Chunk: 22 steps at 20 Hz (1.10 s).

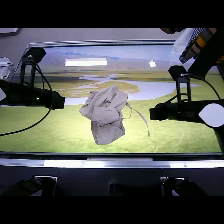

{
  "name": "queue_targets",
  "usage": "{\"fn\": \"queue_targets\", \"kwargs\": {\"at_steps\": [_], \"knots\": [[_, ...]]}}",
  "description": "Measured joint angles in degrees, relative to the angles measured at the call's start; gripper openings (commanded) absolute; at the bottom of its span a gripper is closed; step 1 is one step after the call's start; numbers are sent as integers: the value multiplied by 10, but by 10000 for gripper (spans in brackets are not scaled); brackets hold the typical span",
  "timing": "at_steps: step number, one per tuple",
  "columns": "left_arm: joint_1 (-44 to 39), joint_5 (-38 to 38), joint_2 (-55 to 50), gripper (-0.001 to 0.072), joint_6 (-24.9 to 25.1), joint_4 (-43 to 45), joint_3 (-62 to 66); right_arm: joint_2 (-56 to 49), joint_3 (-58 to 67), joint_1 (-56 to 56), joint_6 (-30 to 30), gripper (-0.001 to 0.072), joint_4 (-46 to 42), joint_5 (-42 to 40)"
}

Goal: Fold the clothes and pants, and hang the long-sleeved shirts on hangers.

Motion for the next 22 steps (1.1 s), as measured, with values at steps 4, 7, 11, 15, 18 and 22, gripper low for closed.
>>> {"fn": "queue_targets", "kwargs": {"at_steps": [4, 7, 11, 15, 18, 22], "knots": [[0, 0, 0, 20, -2, 0, 0, 0, 0, 0, 0, 42, -2, -24], [0, -1, -1, 423, -36, 0, 0, 0, 0, 0, 2, 42, -2, -31], [0, -22, -1, 720, -68, -1, -15, 0, 0, 0, 5, 96, 7, -13], [0, 14, 2, 720, -86, -81, -140, 0, 0, 0, 15, 100, 13, 18], [-1, 113, 1, 720, -88, -199, -293, 0, 0, 0, 19, 100, 16, 38], [-11, 239, -5, 720, -72, -332, -435, 0, 0, 0, 32, 100, 17, 67]]}}
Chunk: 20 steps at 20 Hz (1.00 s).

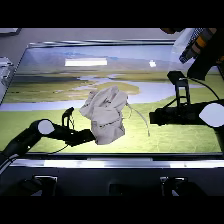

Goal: Fold the clothes and pants, and hang the long-sleeved shirts on hangers.

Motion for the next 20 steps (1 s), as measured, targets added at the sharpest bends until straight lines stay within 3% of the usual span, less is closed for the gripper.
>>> {"fn": "queue_targets", "kwargs": {"at_steps": [5, 9, 10, 12, 17, 20], "knots": [[-35, 116, -29, 720, 28, -107, -51, 0, 0, 0, 35, 100, 3, 17], [-64, 161, -76, 720, 35, -173, -60, 0, 0, 0, 47, 98, 17, 20], [-70, 166, -87, 676, 36, -184, -61, 0, 0, 0, 48, 98, 22, 21], [-76, 174, -102, 29, 45, -203, -61, 0, 0, 0, 50, 98, 31, 21], [-26, 132, -74, 11, 82, -200, -58, 1, 0, 0, 63, 100, 43, 31], [55, 54, -11, 11, 55, -95, -57, 9, 1, 0, 85, 100, 28, 31]]}}
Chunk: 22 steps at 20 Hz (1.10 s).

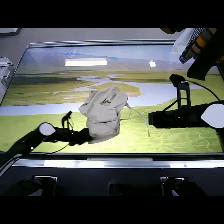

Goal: Fold the clothes and pants, and hang the long-sleeved shirts on hangers.

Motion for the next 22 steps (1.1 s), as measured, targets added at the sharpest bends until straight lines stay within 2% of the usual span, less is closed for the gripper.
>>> {"fn": "queue_targets", "kwargs": {"at_steps": [3, 5, 6, 8, 9, 10, 16, 19, 22], "knots": [[105, -86, 87, 12, -55, 150, 0, 7, 0, -7, 75, 106, -61, -3], [180, -131, 144, 13, -74, 233, 0, 2, 0, -26, 130, 286, -84, -21], [216, -146, 169, 12, -80, 262, 0, -5, 0, -37, 148, 314, -80, -38], [274, -165, 203, 13, -81, 299, 0, -33, 0, -54, 160, 324, -43, -80], [296, -171, 213, 12, -81, 311, 0, -54, 0, -59, 157, 401, -14, -102], [315, -175, 221, 13, -80, 321, 0, -80, 0, -63, 141, 456, 26, -125], [356, -172, 236, 13, -70, 344, 0, -254, 0, -61, -31, 491, 315, -230], [360, -169, 238, 13, -69, 347, 0, -323, 0, -27, -77, 492, 390, -264], [362, -167, 239, 13, -68, 349, 0, -371, 0, 21, -95, 492, 421, -278]]}}
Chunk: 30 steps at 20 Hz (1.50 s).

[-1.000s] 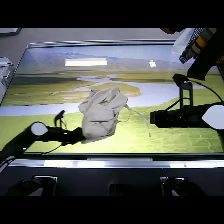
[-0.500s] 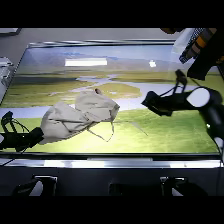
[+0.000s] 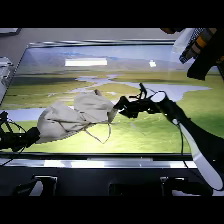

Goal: Fold the clothes and pants, and hang the long-sleeved shirts on hangers.

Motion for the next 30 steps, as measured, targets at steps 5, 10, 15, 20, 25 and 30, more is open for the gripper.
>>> {"fn": "queue_targets", "kwargs": {"at_steps": [5, 10, 15, 20, 25, 30], "knots": [[0, 2, 0, 13, 0, 0, 0, -40, 0, 77, -12, 482, 19, -41], [0, 5, 0, 13, 0, 1, 0, -49, 0, 122, -20, 37, 29, -102], [0, 33, 0, 13, 56, -41, 14, -8, 1, 130, -57, 36, 35, -149], [0, 87, 1, 12, 138, -135, 121, 116, 32, 81, -96, 36, -8, -185], [0, 115, 5, 13, 196, -225, 300, 249, 129, 25, -109, 36, -90, -151], [0, 120, 46, 13, 211, -259, 442, 356, 235, 10, -72, 36, -185, -56]]}}
